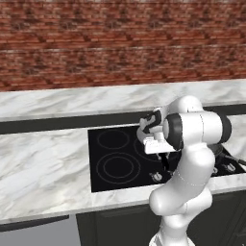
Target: Place both pans onto different burners. Then place the garlic and the shrimp on different pans.
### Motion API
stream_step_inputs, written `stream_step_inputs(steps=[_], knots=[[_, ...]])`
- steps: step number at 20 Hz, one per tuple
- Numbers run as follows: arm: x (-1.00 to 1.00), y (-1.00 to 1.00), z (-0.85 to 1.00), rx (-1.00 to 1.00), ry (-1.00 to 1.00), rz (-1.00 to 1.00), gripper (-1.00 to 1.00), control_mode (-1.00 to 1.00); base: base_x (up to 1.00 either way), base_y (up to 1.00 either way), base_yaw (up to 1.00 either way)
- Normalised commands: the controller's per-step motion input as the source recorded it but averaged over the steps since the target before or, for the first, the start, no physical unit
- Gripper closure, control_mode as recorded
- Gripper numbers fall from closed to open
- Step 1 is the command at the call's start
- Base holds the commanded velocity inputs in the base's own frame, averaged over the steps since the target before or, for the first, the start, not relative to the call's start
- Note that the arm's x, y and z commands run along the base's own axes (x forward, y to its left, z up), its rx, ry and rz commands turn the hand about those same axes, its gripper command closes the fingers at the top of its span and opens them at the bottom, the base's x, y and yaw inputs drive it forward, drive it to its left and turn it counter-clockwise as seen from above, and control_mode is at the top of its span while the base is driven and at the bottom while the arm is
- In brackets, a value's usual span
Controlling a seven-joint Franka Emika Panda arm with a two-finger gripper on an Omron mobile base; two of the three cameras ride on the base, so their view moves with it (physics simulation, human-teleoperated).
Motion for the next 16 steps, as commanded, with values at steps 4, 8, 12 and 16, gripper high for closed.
stream_step_inputs(steps=[4, 8, 12, 16], knots=[[-0.3, 0.0, 0.0, 0.0, 0.0, 0.0, 1.0, -1.0, 0.0, 0.0, 0.0], [-0.36, 0.0, 0.0, 0.0, 0.0, 0.0, 1.0, -1.0, 0.0, 0.0, 0.0], [-0.31, 0.0, 0.0, 0.0, 0.0, 0.0, 1.0, -1.0, 0.0, 0.0, 0.0], [-0.07, 0.0, 0.0, 0.0, 0.0, 0.0, 1.0, -1.0, 0.0, 0.0, 0.0]])
